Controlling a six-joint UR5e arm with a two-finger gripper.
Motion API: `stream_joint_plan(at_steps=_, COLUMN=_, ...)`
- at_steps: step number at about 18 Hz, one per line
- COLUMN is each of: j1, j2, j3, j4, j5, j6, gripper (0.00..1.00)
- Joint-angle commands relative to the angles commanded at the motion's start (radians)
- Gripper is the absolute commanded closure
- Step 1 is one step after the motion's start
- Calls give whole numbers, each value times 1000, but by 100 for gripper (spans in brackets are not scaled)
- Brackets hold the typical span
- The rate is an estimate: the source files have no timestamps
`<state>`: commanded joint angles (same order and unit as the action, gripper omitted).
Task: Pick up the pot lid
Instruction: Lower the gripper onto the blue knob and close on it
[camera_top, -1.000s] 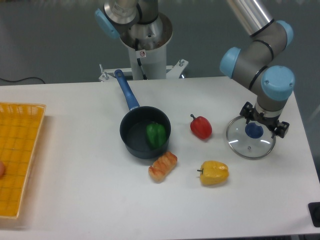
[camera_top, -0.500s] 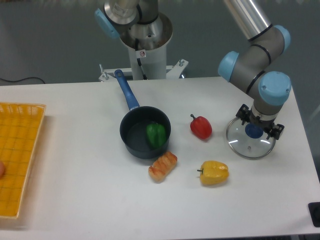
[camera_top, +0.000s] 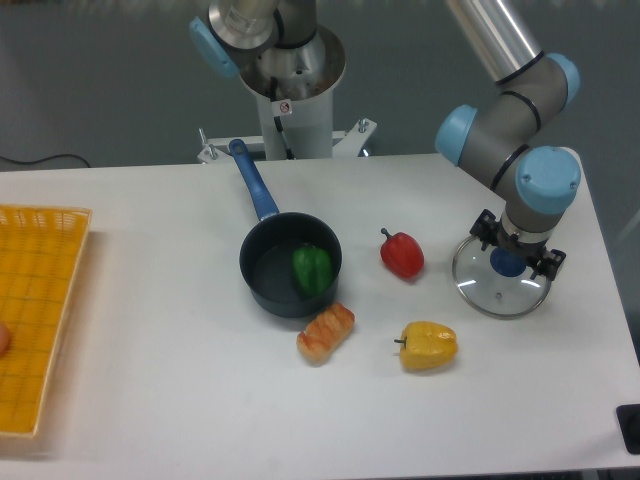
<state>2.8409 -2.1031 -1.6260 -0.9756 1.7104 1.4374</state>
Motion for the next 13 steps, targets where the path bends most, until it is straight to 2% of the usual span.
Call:
stream_joint_plan(at_steps=4, j1=0, j2=0, j3=2, j4=-2, j5=2, j6=-2, gripper=32)
stream_joint_plan(at_steps=7, j1=-2, j2=0, j3=6, j4=-6, j5=5, j6=0, gripper=43)
stream_joint_plan(at_steps=8, j1=-3, j2=2, j3=5, j4=-8, j5=6, j6=-3, gripper=52)
stream_joint_plan(at_steps=10, j1=-5, j2=3, j3=6, j4=-9, j5=5, j6=-11, gripper=53)
stream_joint_plan(at_steps=13, j1=-6, j2=5, j3=11, j4=-11, j5=3, j6=-21, gripper=61)
